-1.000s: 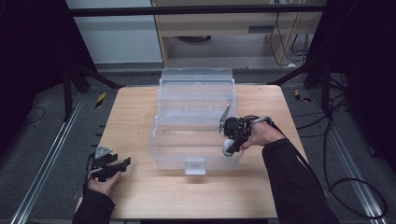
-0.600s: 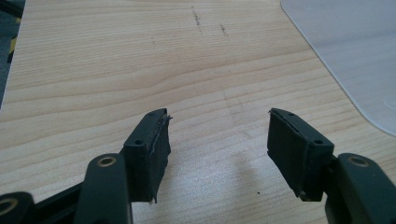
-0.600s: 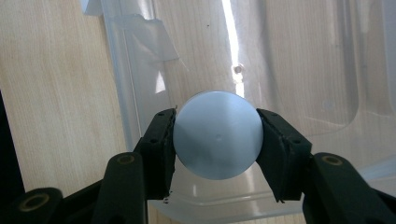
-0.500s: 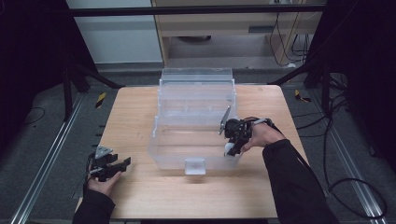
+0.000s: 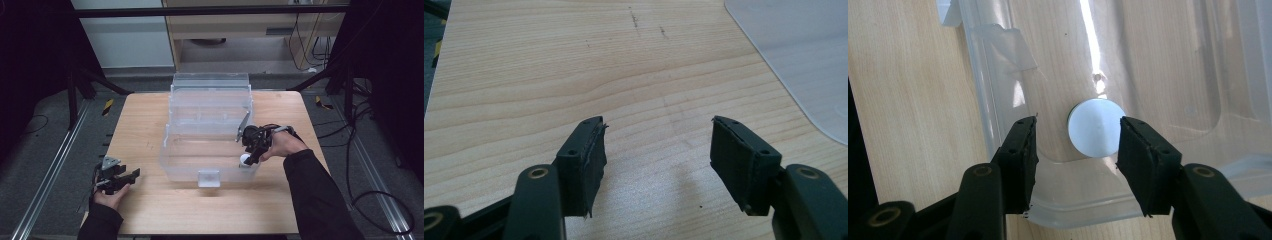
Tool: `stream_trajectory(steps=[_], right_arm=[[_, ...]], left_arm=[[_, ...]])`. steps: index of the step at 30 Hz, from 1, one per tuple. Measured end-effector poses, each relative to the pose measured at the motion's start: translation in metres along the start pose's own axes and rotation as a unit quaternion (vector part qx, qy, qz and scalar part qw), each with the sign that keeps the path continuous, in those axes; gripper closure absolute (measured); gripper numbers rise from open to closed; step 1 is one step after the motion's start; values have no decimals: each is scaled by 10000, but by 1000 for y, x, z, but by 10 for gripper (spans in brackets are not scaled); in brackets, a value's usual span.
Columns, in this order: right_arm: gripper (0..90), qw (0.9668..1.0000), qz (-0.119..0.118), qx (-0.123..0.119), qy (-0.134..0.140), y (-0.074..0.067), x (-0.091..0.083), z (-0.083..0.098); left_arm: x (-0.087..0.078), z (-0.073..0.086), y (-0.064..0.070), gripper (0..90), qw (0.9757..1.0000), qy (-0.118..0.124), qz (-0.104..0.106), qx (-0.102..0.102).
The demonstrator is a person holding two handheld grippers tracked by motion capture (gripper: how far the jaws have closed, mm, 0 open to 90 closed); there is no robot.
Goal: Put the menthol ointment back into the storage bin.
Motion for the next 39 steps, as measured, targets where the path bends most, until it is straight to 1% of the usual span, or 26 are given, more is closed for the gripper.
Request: stream_trajectory(steps=[5,8,9,10,12,14,17,18,19,20,21,22,24,26,27,28,29,30,31,32,34,35,36,37,38,39], right_arm=[[499,10000,49,51,68,0,-4,1],[498,9997,143,95,156,0,-7,2],[491,9994,212,158,224,-1,-12,3],[487,9993,235,132,259,-1,-13,4],[484,9991,256,187,289,-2,-16,5],[479,9984,312,252,411,-2,-22,7],[457,9968,429,378,553,-2,-28,12],[440,9949,519,525,687,-3,-32,15],[440,9949,519,525,687,-3,-32,15],[423,9915,649,650,922,-3,-36,20],[423,9915,649,650,922,-3,-36,20],[393,9882,777,802,1052,-4,-39,25],[370,9844,896,907,1208,-3,-42,30],[329,9776,1064,1119,1432,-3,-45,37],[329,9776,1064,1119,1432,-3,-45,37],[312,9730,1156,1245,1560,-3,-46,40],[290,9672,1293,1408,1670,-3,-48,45],[267,9576,1474,1664,1832,-3,-49,53],[267,9576,1474,1664,1832,-3,-49,53],[259,9537,1530,1747,1912,-3,-50,56],[234,9398,1664,2049,2172,-3,-50,67],[220,9317,1743,2231,2274,-4,-49,75],[220,9317,1743,2231,2274,-4,-49,75],[209,9245,1823,2379,2356,-5,-46,85],[209,9245,1823,2379,2356,-5,-46,85],[202,9218,1850,2430,2390,-5,-45,88]], left_arm=[[0,0,0,384,10000,6,2,-9],[0,0,0,384,10000,2,3,-13],[0,0,0,383,10000,7,10,-9],[0,-1,1,384,10000,16,4,-21],[0,-1,1,384,10000,26,4,-30],[-1,-1,0,383,10000,36,-9,-52],[0,-1,0,383,10000,19,-11,-46],[0,-1,0,383,10000,18,-15,-39],[-1,-1,1,383,10000,17,-21,-33],[-1,-1,1,383,10000,15,-24,-18],[-1,-1,1,383,10000,28,-26,-24],[-1,-1,1,383,10000,30,-24,-23],[-1,-1,2,383,10000,31,-13,-24],[0,-1,2,383,10000,26,-2,-25],[0,-1,2,383,10000,26,-2,-25],[0,-1,2,383,10000,18,1,-6],[-1,-1,2,383,10000,26,7,-1],[-1,-1,2,382,10000,43,-4,8],[-2,-1,2,382,10000,59,2,-2],[-2,-1,2,382,10000,48,0,-10],[-2,-1,2,382,10000,42,3,-8],[-2,-1,2,382,10000,48,4,-11],[-2,-1,2,381,10000,48,4,-11],[-1,-1,2,382,10000,48,4,-14],[-1,-1,2,382,10000,51,2,-10],[-1,-1,2,381,10000,47,0,-1]])
Point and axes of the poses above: each handheld gripper's, and its own axes: x roughly forward along the jaws, z roughly out of its underside, y roughly to its right, the point moved 2 cm from there along x, roughly forward along the jaws, and after that the axes turned 1 degree about z, right-handed, at the moved point
